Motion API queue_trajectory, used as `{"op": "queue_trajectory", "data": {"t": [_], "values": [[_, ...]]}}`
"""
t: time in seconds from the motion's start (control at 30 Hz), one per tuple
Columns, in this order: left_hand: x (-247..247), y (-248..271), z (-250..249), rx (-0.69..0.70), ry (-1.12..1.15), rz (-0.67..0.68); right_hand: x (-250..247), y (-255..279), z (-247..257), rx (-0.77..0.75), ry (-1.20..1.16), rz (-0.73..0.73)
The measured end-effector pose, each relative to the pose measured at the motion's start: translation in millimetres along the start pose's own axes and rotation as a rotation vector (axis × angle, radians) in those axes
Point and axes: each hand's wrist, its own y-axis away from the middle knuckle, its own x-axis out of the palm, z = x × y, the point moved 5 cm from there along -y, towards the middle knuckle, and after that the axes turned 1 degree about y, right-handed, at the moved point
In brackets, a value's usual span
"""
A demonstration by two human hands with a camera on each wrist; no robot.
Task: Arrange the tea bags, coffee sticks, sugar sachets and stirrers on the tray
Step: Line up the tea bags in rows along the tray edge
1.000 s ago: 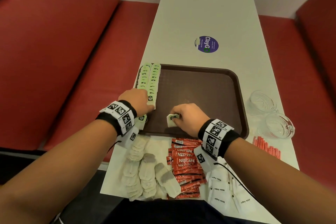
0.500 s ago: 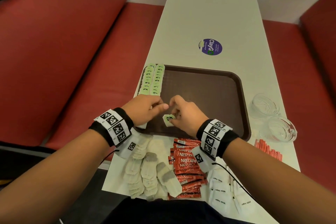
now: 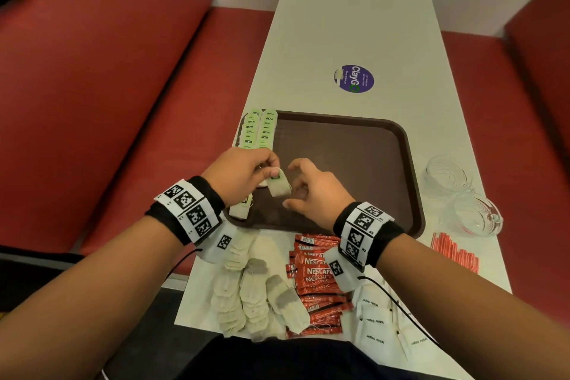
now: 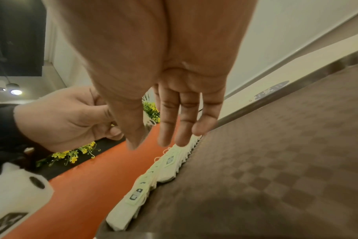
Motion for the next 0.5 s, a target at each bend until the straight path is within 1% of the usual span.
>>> {"op": "queue_trajectory", "data": {"t": [0.07, 0.1, 0.13, 0.23, 0.27, 0.33, 0.5], "values": [[-6.7, -6.4, 13.1, -0.085, -0.068, -0.039, 2.5, 1.1, -7.6, 0.034, 0.071, 0.058], [-7.5, -9.6, 19.6, -0.128, -0.122, -0.011, 4.0, 2.4, -11.2, 0.053, 0.127, 0.102], [-5.9, -12.5, 25.2, -0.166, -0.174, 0.052, 5.8, 4.3, -14.5, 0.070, 0.189, 0.152], [10.4, -19.7, 39.1, -0.241, -0.275, 0.297, 12.7, 11.1, -22.7, 0.106, 0.329, 0.295], [16.1, -22.3, 42.6, -0.251, -0.296, 0.344, 15.2, 13.4, -24.5, 0.118, 0.349, 0.334], [23.7, -30.2, 49.3, -0.269, -0.327, 0.355, 19.4, 17.5, -27.2, 0.139, 0.370, 0.390], [27.7, -49.9, 60.4, -0.340, -0.370, 0.251, 21.5, 20.0, -26.6, 0.132, 0.397, 0.406]]}}
